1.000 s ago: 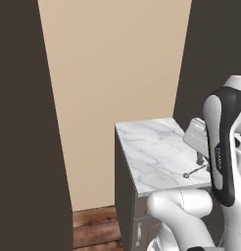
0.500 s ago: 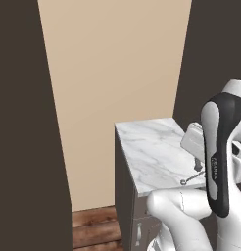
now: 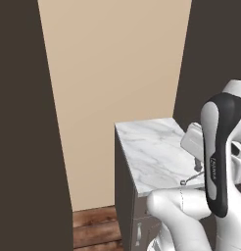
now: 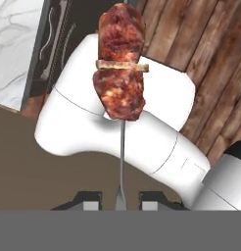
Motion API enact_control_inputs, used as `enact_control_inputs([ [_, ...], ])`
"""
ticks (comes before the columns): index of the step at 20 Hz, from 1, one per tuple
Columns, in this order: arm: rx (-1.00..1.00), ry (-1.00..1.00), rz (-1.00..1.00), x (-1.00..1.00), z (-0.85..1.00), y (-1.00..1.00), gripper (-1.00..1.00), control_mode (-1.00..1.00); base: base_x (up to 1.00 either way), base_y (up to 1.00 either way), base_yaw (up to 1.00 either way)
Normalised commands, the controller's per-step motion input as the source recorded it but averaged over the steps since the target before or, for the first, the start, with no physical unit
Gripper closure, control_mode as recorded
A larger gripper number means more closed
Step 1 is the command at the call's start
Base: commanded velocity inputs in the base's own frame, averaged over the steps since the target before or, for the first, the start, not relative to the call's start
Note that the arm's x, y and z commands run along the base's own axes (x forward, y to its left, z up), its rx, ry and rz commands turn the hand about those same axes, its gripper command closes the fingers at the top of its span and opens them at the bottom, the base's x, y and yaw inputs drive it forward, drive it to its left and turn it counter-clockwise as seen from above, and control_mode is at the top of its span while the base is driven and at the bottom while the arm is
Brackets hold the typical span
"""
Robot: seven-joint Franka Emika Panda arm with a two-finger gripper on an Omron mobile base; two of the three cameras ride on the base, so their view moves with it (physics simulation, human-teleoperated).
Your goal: Store the kebab skewer in the freezer for long-term storage. Close the freezer door after placing the cooked food.
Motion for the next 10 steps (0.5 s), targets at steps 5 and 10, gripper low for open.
enact_control_inputs([
  [5,0.00,0.00,0.00,-0.11,0.00,0.00,1.00,1.00,-0.31,0.02,0.00],
  [10,0.00,0.00,0.00,0.00,0.00,0.00,1.00,1.00,-0.70,0.00,-0.04],
])
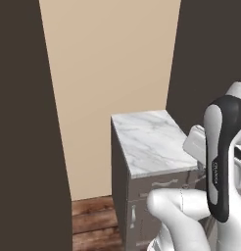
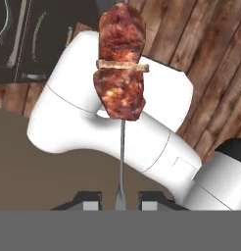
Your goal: Store the kebab skewer in the freezer for long-term storage. Close the freezer door after placing the cooked food.
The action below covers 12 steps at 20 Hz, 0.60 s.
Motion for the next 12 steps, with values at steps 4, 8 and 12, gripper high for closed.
enact_control_inputs([
  [4,0.00,0.00,0.00,0.00,0.00,0.00,1.00,1.00,-0.95,0.00,-0.10],
  [8,0.00,0.00,0.00,0.00,0.00,0.00,1.00,1.00,-1.00,-0.09,-0.16],
  [12,0.00,0.00,0.00,0.00,0.00,0.00,1.00,1.00,-0.85,-0.11,-0.17],
])
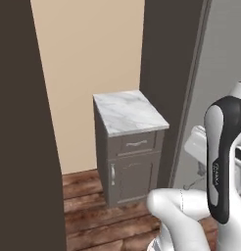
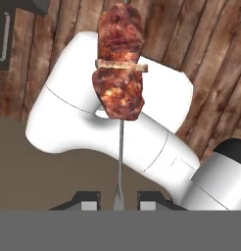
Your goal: Store the kebab skewer in the freezer for long-term storage. Close the freezer door after placing the cooked food.
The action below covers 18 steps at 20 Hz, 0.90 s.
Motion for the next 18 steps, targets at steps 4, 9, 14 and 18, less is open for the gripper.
enact_control_inputs([
  [4,0.00,0.00,0.00,0.00,0.00,0.00,1.00,1.00,-0.60,-0.26,-0.16],
  [9,0.00,0.00,0.00,0.00,0.00,0.00,1.00,1.00,-0.11,-0.67,-0.11],
  [14,0.00,0.00,0.00,0.00,0.00,0.00,1.00,1.00,0.00,-0.67,0.00],
  [18,0.00,0.00,0.00,0.00,0.00,0.00,1.00,1.00,0.00,-0.74,0.00],
])
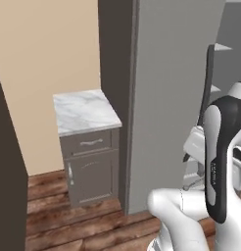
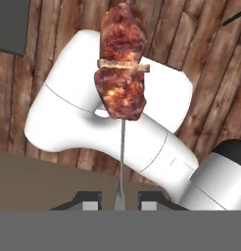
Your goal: Store the kebab skewer in the freezer for long-term storage. Close the freezer door after placing the cooked food.
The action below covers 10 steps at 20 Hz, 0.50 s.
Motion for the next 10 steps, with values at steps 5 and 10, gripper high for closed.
enact_control_inputs([
  [5,0.00,0.00,0.00,0.00,0.00,0.00,1.00,1.00,0.06,-0.67,0.06],
  [10,0.00,0.00,0.00,0.00,0.00,0.00,1.00,1.00,0.21,-0.52,0.07],
])
